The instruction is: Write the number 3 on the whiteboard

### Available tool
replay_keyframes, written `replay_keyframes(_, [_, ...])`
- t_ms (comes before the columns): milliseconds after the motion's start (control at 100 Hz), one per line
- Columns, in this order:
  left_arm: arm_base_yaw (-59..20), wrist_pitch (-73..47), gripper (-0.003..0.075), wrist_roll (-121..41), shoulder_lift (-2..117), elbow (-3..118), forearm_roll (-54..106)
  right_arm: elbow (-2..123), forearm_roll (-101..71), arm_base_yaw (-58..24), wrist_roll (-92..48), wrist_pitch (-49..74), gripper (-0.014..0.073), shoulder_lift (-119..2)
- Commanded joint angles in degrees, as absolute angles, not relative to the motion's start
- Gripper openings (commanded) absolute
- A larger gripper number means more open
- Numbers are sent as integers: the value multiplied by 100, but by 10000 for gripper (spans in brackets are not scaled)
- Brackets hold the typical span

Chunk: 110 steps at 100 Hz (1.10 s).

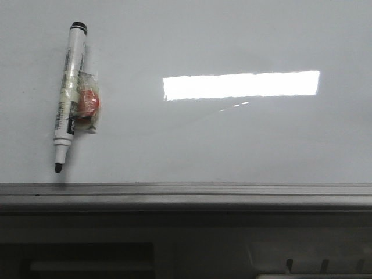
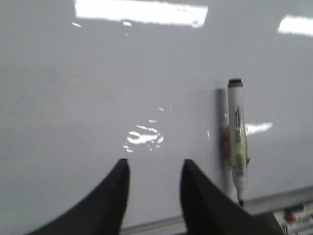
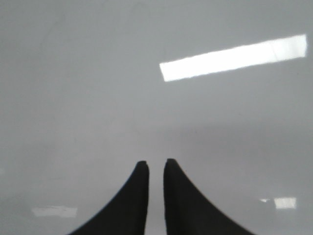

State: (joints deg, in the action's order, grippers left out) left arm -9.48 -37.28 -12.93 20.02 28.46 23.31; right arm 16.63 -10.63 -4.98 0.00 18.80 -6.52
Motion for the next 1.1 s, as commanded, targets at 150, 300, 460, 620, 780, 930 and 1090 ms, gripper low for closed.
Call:
replay_keyframes(150, [-1455, -4501, 487, -1969, 3637, 4032, 3457, 2580, -1112, -478, 0, 1788, 394, -1560])
replay_keyframes(300, [-2041, -4400, 382, -2060, 4511, 4290, 3783, 2997, -1105, -478, 0, 2056, 388, -1953])
replay_keyframes(460, [-2470, -4028, 382, -2060, 5233, 4321, 3772, 3079, -1105, -478, 0, 2002, 388, -2021])
replay_keyframes(620, [-2762, -3927, 382, -2049, 5877, 4321, 3859, 3079, -1105, -615, 0, 2076, 388, -2021])
replay_keyframes(780, [-2985, -3511, 381, -2049, 6284, 4321, 3867, 3079, -1105, -689, 0, 2076, 388, -2021])
replay_keyframes(930, [-2995, -3285, 324, -2049, 6575, 4321, 3867, 3079, -1165, -696, 0, 2076, 388, -2068])
replay_keyframes(1090, [-2995, -3170, 197, -2049, 6819, 4321, 3867, 3079, -1306, -696, 0, 2076, 388, -2068])
